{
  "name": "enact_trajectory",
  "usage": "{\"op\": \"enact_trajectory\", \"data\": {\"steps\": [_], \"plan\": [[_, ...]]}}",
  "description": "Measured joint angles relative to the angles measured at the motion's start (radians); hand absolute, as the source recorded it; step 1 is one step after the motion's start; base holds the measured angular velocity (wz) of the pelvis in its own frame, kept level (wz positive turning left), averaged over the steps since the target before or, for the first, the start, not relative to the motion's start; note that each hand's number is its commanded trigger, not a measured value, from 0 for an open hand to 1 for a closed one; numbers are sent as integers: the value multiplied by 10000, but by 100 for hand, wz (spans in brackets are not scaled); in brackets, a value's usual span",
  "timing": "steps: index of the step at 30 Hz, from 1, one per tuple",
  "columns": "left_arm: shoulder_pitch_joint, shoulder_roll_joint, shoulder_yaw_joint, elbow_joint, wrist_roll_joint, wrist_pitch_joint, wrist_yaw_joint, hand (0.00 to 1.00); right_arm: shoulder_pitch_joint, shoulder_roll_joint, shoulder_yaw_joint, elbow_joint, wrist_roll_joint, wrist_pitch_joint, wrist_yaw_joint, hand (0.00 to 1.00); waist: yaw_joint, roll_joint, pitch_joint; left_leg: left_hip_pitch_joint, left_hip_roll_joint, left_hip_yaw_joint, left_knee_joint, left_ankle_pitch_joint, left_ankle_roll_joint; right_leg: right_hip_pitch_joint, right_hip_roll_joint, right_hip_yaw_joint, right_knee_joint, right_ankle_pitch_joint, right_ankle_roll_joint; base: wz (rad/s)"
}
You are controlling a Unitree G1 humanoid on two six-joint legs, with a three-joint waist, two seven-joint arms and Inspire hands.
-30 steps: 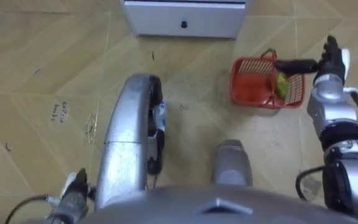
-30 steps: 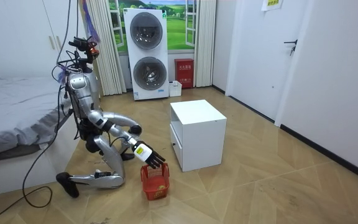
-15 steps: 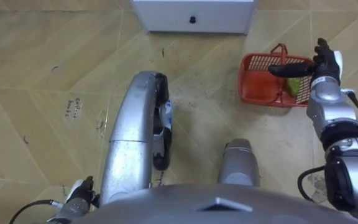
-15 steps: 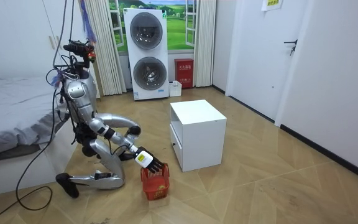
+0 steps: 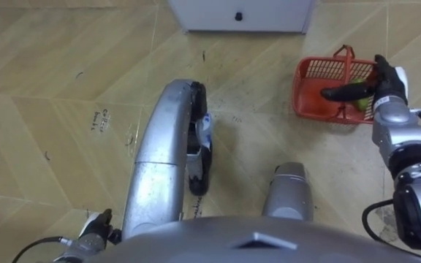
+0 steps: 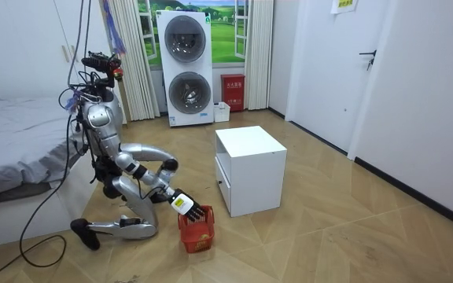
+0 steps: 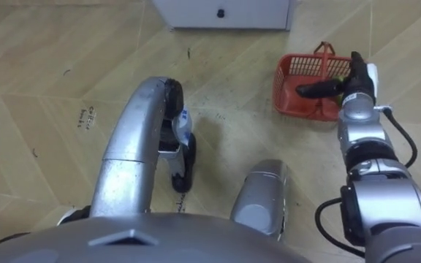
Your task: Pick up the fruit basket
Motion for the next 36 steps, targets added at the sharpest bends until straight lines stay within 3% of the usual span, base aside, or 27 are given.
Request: {"op": "enact_trajectory", "data": {"steps": [10, 28, 32, 33, 34, 35, 36], "plan": [[-265, 6, -28, 0, -12, 59, -612, 0, 0, -220, 289, 471, -32, 26, 650, 0, 152, 16, -4, -207, 1, 13, -20, 53, -5, -213, 54, -10, 34, -23, 45, 0], [-197, 14, -11, 0, -26, 220, -1040, 0, -279, -418, 284, 1122, 116, 33, 1074, 0, 217, 7, 1, -361, 2, 102, -131, 175, -77, -499, 1, 80, 149, -26, 50, 1], [-176, 14, -17, -24, -28, 303, -1192, 0, -371, -427, 284, 1124, 485, 37, 1111, 0, 227, -57, 39, -361, 15, 102, -183, 194, -111, -538, 7, 91, 156, -26, 51, 0], [-176, 14, -16, -31, -28, 315, -1193, 0, -392, -427, 283, 1124, 542, 37, 1117, 4, 227, -57, 39, -361, 15, 102, -189, 196, -113, -541, 7, 90, 156, -26, 51, 0], [-177, 14, -17, -38, -28, 339, -1199, 0, -444, -427, 284, 1124, 687, 37, 1150, 28, 228, -74, 50, -361, 21, 103, -199, 199, -120, -549, 7, 90, 156, -26, 51, 0], [-177, 13, -17, -38, -28, 357, -1207, 0, -497, -428, 284, 1124, 790, 37, 1208, 55, 226, -77, 52, -361, 27, 107, -207, 203, -129, -555, 9, 90, 156, -26, 51, 0], [-177, 13, -20, -38, -29, 358, -1211, 0, -520, -428, 284, 1124, 831, 37, 1215, 100, 227, -81, 54, -361, 26, 106, -211, 207, -135, -558, 9, 91, 156, -26, 51, 0]]}}
